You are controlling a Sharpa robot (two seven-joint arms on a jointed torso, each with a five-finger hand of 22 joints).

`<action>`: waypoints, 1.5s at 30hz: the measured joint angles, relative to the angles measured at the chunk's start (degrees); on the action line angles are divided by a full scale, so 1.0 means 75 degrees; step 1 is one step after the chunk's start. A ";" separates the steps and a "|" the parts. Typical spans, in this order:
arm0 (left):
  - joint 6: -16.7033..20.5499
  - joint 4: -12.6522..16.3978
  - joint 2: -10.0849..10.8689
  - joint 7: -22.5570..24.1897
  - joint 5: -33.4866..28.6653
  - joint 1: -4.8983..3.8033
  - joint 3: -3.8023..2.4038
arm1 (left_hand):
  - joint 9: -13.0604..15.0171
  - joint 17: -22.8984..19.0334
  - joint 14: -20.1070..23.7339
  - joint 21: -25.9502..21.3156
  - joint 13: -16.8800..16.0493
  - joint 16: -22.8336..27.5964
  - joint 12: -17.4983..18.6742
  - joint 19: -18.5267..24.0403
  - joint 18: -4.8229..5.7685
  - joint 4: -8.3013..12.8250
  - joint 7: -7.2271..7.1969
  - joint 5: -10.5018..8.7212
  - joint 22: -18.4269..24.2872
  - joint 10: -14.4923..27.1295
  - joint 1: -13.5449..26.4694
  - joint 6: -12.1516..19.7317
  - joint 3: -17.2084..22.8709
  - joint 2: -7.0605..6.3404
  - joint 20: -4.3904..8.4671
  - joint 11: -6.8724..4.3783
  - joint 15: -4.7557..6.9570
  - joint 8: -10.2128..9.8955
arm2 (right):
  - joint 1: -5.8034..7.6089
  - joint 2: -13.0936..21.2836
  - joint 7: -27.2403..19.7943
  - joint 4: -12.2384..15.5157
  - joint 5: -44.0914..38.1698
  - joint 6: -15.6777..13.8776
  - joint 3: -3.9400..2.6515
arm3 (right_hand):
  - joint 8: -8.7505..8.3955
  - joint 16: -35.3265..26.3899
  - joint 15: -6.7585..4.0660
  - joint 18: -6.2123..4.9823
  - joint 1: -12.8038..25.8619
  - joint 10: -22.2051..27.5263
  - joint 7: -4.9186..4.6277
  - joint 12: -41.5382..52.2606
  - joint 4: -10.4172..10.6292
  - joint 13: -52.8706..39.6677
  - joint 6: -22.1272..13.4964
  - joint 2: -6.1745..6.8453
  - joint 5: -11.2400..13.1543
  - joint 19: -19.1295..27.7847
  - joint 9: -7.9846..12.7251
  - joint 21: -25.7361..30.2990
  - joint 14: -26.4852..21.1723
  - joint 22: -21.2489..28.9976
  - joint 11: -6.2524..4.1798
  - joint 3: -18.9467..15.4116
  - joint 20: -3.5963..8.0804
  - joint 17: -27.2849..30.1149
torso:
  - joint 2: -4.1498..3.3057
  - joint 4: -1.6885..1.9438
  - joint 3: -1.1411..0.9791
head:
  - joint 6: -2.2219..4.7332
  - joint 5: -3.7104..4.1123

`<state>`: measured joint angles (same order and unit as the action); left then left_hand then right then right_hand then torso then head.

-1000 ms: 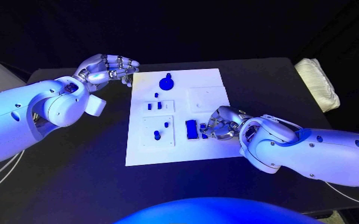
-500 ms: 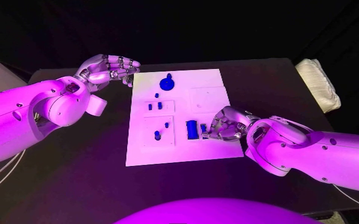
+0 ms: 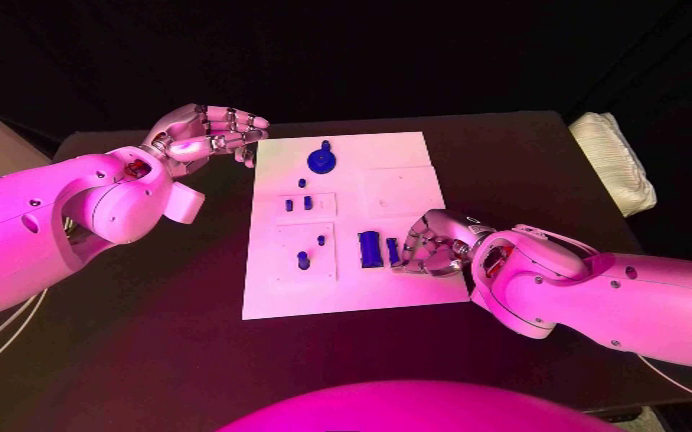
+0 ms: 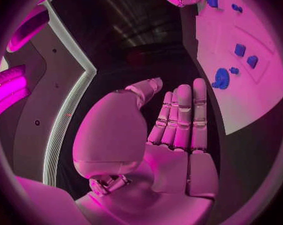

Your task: Assemble the parts on the task board

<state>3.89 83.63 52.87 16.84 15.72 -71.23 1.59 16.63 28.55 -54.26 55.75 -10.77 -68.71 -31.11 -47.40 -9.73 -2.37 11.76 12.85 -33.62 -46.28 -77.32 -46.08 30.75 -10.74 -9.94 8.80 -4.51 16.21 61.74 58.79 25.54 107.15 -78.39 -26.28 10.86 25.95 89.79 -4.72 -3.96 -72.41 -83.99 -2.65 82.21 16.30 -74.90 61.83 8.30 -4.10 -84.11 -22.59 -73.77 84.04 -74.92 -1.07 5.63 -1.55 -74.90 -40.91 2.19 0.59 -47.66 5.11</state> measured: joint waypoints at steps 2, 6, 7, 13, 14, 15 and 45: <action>-0.0002 0.0000 0.0001 -0.0001 0.0000 0.0000 0.0000 | 0.0000 0.0000 0.0000 0.0000 0.0000 0.0000 0.0000 0.0000 0.0000 0.0000 0.0000 0.0000 0.0000 0.0000 0.0000 0.0000 0.0000 0.0000 0.0000 0.0000 0.0000 0.0000 | -0.0009 -0.0051 0.0042 -0.0052 -0.0080 0.0001 -0.0002 | 0.0018 0.0000 0.0000 0.0000 -0.0032 0.0000 0.0002 0.0000 -0.0001 0.0000 0.0002 -0.0031 0.0004 0.0000 -0.0013 0.0000 0.0000 0.0000 0.0000 -0.0001 0.0000 0.0000 | -0.0003 0.0004 0.0001 | -0.0004 0.0000; -0.0004 0.0001 0.0007 -0.0003 0.0000 0.0001 0.0000 | 0.0000 0.0000 0.0000 -0.0020 0.0001 0.0000 -0.0025 0.0000 0.0000 -0.0013 0.0000 0.0000 0.0001 0.0015 0.0000 0.0000 0.0013 0.0000 0.0000 -0.0016 0.0000 0.0000 | -0.0022 -0.0141 0.0123 -0.0109 -0.0285 -0.0008 -0.0013 | 0.0011 0.0000 0.0000 0.0000 -0.0058 0.0000 0.0026 0.0000 0.0024 0.0000 0.0031 -0.0054 -0.0032 0.0000 -0.0023 0.0000 0.0000 0.0000 0.0000 0.0024 0.0000 0.0000 | -0.0006 0.0004 0.0004 | -0.0018 -0.0004; -0.0004 0.0002 0.0007 -0.0004 0.0000 0.0001 0.0000 | 0.0000 0.0000 0.0000 -0.0040 0.0000 0.0000 -0.0045 0.0000 0.0000 -0.0027 0.0000 0.0000 0.0007 0.0027 0.0000 0.0000 0.0027 0.0000 0.0000 -0.0027 0.0000 0.0000 | -0.0025 -0.0161 0.0136 -0.0119 -0.0326 -0.0015 -0.0015 | -0.0005 0.0000 0.0000 0.0000 -0.0065 0.0000 0.0027 0.0000 0.0035 0.0000 0.0032 -0.0060 -0.0046 0.0000 -0.0023 0.0000 0.0000 0.0001 0.0000 0.0035 0.0000 0.0000 | -0.0006 0.0003 0.0004 | -0.0018 -0.0007; -0.0007 0.0002 0.0012 -0.0007 0.0000 0.0001 0.0000 | -0.0007 -0.0006 0.0000 -0.0045 0.0001 0.0000 -0.0045 0.0000 0.0000 -0.0032 0.0000 0.0000 0.0007 0.0027 0.0000 0.0000 0.0033 0.0000 0.0000 -0.0027 0.0000 0.0000 | -0.0037 -0.0215 0.0172 -0.0145 -0.0479 -0.0069 -0.0017 | -0.0031 0.0000 0.0000 0.0000 -0.0081 0.0000 0.0033 0.0000 0.0045 0.0000 0.0038 -0.0081 -0.0180 0.0000 -0.0010 0.0000 0.0000 0.0001 0.0000 0.0045 0.0000 -0.0006 | -0.0006 -0.0001 -0.0001 | -0.0033 -0.0018; -0.0007 0.0002 0.0013 -0.0008 0.0000 0.0001 0.0000 | -0.0007 -0.0007 0.0000 -0.0045 0.0001 0.0000 -0.0045 0.0000 0.0001 -0.0032 0.0000 0.0000 0.0007 0.0027 0.0000 0.0000 0.0032 0.0000 0.0000 -0.0027 0.0000 0.0000 | -0.0038 -0.0217 0.0172 -0.0146 -0.0482 -0.0073 -0.0017 | -0.0031 0.0000 0.0000 0.0000 -0.0080 0.0000 0.0034 0.0000 0.0045 0.0000 0.0039 -0.0082 -0.0212 0.0000 0.0032 0.0000 0.0000 0.0001 0.0000 0.0045 0.0000 -0.0006 | -0.0005 -0.0005 -0.0001 | -0.0034 -0.0018; -0.0008 0.0002 0.0013 -0.0008 0.0000 0.0001 0.0000 | -0.0007 -0.0007 0.0000 -0.0045 0.0001 0.0000 -0.0045 0.0000 0.0000 -0.0032 0.0000 0.0000 0.0007 0.0027 0.0000 0.0000 0.0032 0.0000 0.0000 -0.0027 0.0000 0.0000 | -0.0039 -0.0217 0.0172 -0.0146 -0.0482 -0.0076 -0.0017 | -0.0031 0.0000 0.0000 0.0001 -0.0079 0.0000 0.0034 0.0000 0.0045 0.0000 0.0039 -0.0082 -0.0225 0.0000 0.0035 0.0000 0.0000 0.0002 0.0000 0.0045 0.0000 -0.0006 | -0.0004 -0.0006 0.0000 | -0.0034 -0.0018; -0.0030 -0.0007 0.0024 -0.0048 0.0004 0.0001 0.0001 | -0.0007 -0.0005 0.0000 -0.0045 0.0002 0.0000 -0.0045 0.0000 0.0001 -0.0032 0.0000 0.0000 0.0005 0.0027 0.0000 0.0000 0.0032 0.0000 0.0000 -0.0027 0.0000 0.0026 | -0.0048 0.0264 -0.0573 0.0148 0.0466 -0.0292 -0.0013 | -0.0135 -0.0031 0.0000 0.0001 0.0133 0.0000 -0.0046 -0.0255 0.0074 0.0000 -0.0048 0.0232 -0.0346 0.0000 0.0094 0.0347 0.0000 -0.0002 0.0000 -0.0517 0.0000 -0.0004 | 0.0010 -0.0006 0.0009 | 0.0021 0.0010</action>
<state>3.66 83.58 53.06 16.48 15.75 -71.23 1.60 16.58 28.51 -54.26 55.42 -10.76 -68.71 -31.45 -47.41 -9.73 -2.61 11.75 12.85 -33.57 -46.08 -77.32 -46.08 31.00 -10.74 -9.94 8.60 -4.51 16.40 61.38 60.78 21.24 108.26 -74.89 -28.47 10.76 24.94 89.56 -4.71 -3.96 -71.41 -83.99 -3.00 80.30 16.85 -74.90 61.47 10.04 -6.70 -84.11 -21.89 -71.16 84.04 -74.94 -1.07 1.75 -1.56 -74.93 -40.84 2.15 0.66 -47.50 5.19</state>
